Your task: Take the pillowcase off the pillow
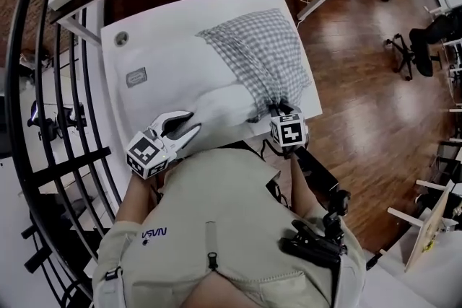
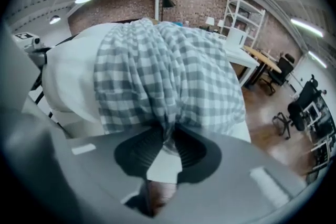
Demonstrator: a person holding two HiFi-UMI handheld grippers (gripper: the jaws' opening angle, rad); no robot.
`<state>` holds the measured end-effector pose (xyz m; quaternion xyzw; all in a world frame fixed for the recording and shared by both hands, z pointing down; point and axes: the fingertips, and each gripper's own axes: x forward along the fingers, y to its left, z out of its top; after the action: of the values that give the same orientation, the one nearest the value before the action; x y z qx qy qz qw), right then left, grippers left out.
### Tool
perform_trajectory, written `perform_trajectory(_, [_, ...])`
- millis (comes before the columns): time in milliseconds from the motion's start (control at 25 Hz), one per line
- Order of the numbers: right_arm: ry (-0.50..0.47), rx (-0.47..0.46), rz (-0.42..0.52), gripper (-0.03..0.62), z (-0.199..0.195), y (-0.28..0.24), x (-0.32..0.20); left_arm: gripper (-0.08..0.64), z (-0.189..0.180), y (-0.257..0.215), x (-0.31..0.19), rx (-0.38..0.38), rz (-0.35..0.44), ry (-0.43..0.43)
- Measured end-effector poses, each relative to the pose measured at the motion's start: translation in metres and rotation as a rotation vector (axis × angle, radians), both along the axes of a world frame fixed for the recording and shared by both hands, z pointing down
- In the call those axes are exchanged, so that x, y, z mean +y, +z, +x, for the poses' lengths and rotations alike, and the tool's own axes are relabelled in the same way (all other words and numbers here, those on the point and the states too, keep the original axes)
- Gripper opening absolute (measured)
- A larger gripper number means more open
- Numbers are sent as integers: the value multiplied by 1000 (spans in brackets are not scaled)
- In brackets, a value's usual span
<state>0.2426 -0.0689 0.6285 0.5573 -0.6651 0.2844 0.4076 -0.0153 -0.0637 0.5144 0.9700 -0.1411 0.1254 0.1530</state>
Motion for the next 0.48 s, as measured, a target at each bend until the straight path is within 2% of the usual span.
perform_trajectory(80, [-23,-10,-12,74,-4,-1,1,140,2,-34,-12,53,74,-25])
perform_trajectory(160, [-38,-22,-21,74,-7,-1,2,144,3,-66,-42,100,167,-133])
perform_trajectory(240, [-53,-35,-26,74,-11,-2,5,175,4,-82,-82,113,230,-269])
perform_trajectory(280, [-64,-41,-32,74,-12,-3,6,203,7,-82,-103,97,241,-327])
perform_trajectory(360, [-101,-52,-51,77,-14,-7,9,235,16,-69,-140,16,234,-397])
perform_trajectory(400, [-129,-57,-63,84,-15,-11,10,262,22,-55,-154,-44,218,-408])
perform_trajectory(480, [-203,-63,-80,100,-18,-22,12,271,34,-16,-171,-188,158,-391])
